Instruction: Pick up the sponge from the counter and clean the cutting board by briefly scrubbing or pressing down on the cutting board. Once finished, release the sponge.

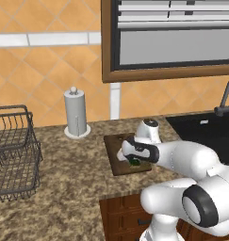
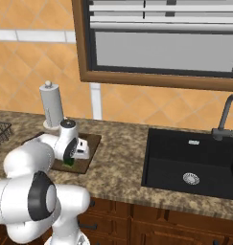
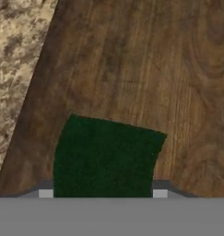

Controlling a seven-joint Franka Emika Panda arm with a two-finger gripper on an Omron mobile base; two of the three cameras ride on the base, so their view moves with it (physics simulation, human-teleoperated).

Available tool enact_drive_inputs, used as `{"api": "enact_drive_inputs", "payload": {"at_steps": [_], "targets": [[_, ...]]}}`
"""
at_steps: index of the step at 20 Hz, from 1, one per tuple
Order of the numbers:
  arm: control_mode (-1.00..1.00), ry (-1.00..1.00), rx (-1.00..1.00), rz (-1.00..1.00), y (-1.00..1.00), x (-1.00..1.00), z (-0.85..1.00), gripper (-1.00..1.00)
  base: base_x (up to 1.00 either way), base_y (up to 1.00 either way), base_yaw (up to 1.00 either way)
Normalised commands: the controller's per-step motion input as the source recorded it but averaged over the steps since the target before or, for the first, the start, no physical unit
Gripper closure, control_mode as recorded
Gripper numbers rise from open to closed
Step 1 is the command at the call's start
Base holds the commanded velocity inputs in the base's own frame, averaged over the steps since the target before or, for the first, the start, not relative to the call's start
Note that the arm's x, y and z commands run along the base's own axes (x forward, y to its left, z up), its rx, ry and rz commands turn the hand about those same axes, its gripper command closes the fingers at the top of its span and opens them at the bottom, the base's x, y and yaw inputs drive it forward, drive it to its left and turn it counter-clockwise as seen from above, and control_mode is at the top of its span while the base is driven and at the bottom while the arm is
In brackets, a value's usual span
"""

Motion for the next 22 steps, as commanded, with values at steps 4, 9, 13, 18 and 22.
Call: {"api": "enact_drive_inputs", "payload": {"at_steps": [4, 9, 13, 18, 22], "targets": [[-1.00, 0.00, -0.01, -0.18, 0.34, 0.25, -0.02, 1.00, 0.00, 0.00, 0.00], [-1.00, 0.00, -0.03, -0.15, 0.25, 0.15, -0.29, 1.00, 0.00, 0.00, 0.00], [-1.00, 0.00, 0.00, -0.11, 0.05, 0.25, -0.44, 1.00, 0.00, 0.00, 0.00], [-1.00, -0.01, 0.00, -0.08, 0.00, 0.19, -0.38, 1.00, 0.00, 0.00, 0.00], [-1.00, -0.03, 0.00, -0.07, 0.00, 0.16, -0.31, 1.00, 0.00, 0.00, 0.00]]}}
